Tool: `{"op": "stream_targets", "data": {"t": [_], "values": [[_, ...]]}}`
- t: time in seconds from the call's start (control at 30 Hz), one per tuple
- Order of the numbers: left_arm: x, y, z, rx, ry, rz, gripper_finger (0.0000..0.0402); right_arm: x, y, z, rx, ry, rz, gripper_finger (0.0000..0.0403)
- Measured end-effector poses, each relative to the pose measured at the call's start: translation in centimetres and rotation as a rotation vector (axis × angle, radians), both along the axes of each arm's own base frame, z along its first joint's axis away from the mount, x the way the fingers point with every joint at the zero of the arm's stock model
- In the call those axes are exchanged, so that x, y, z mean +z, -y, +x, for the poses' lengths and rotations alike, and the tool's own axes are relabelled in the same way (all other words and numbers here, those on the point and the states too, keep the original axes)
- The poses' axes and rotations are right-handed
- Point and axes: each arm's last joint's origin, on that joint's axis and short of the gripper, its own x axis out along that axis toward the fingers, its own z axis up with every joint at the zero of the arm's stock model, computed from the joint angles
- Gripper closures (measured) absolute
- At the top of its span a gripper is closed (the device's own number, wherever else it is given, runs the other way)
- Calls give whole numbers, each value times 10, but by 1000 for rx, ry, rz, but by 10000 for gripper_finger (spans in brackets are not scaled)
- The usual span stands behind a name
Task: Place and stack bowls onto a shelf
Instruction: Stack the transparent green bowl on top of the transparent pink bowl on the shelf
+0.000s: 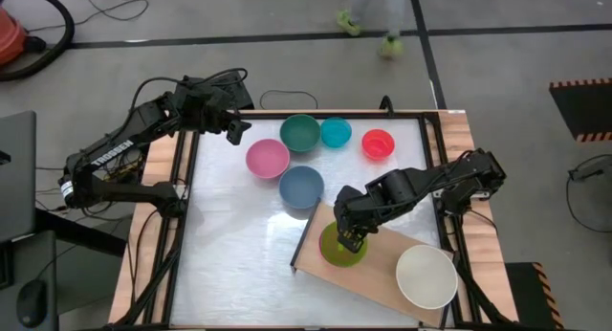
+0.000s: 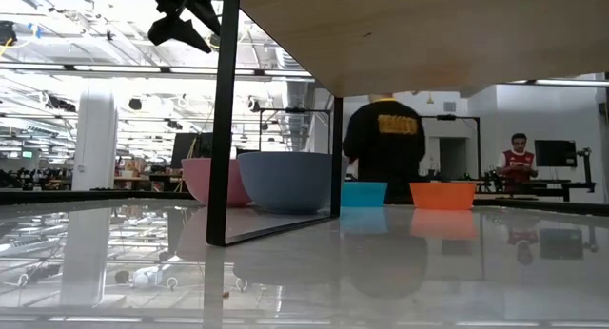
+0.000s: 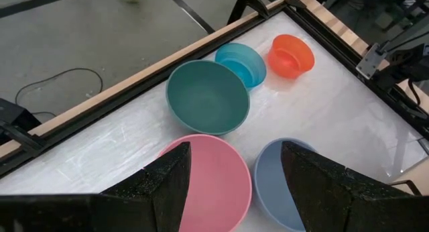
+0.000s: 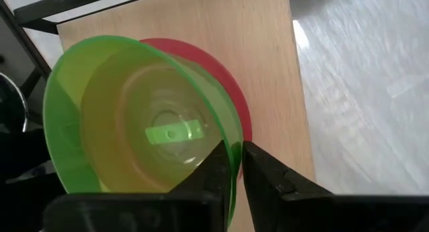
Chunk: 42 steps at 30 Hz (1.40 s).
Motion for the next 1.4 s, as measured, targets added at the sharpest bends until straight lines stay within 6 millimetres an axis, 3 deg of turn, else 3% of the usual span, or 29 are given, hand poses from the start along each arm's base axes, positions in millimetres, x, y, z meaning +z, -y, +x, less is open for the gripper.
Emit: {"op": "stream_targets", "data": {"t": [0.37,0.7,0.87,1.0,1.13,1.33,1.4], "values": [[0,0,0,-3,-2,4,182,0,0,0,28,5,-7,327],[0,0,0,-12,-3,5,182,1,10,6,39,28,10,214],[0,0,0,-13,-3,5,182,11,20,8,23,56,10,198],[0,0,0,-13,-3,5,182,29,22,7,60,120,8,223],[0,0,0,-13,-3,5,182,42,25,4,86,150,4,274],[0,0,0,-12,-4,6,182,40,26,-1,127,95,-6,378],[0,0,0,-10,-5,9,182,35,29,0,109,83,-54,386]]}}
